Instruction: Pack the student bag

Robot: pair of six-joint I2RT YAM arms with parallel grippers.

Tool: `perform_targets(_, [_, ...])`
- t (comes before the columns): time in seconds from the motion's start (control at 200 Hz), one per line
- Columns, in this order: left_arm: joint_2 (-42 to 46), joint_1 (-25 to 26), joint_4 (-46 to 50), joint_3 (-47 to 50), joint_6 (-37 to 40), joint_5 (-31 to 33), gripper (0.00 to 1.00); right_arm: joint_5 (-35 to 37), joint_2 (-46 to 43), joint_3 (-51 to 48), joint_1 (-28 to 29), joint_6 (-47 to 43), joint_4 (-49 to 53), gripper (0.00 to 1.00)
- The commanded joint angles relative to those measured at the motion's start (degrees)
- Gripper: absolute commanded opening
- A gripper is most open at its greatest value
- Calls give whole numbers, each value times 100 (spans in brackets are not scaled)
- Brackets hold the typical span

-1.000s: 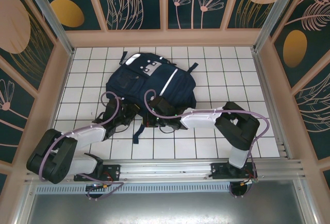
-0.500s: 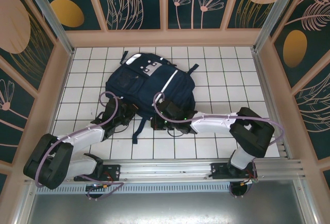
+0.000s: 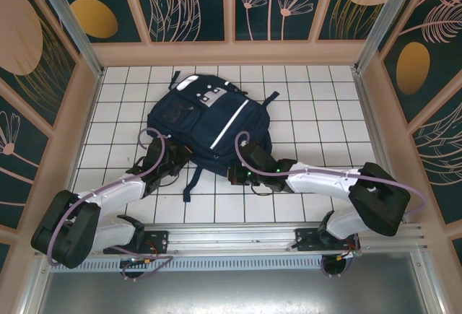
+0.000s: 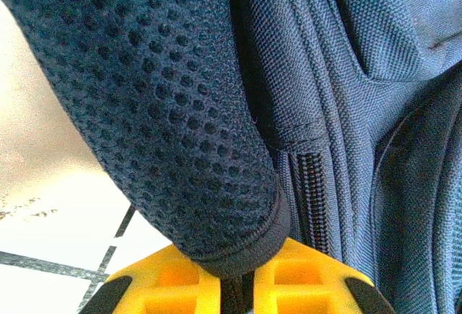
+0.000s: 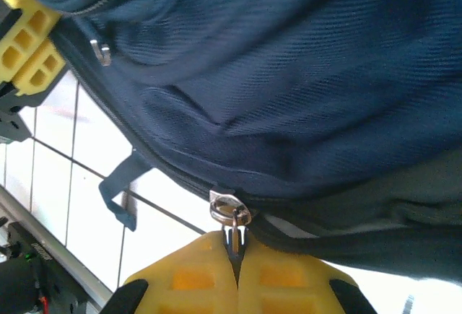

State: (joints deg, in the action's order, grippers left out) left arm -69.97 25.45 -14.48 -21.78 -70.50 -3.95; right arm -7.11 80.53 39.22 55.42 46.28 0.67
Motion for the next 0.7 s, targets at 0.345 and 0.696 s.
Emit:
perform_targets(0.345, [-307,-129,835,-718,1174,612,10,-120,-791,-407,-930,-848,730,0])
perform_targets(0.696, [-2737,102,2211,-3702,2468,355,58,-501,-712,-184,-324,-1122,331,0])
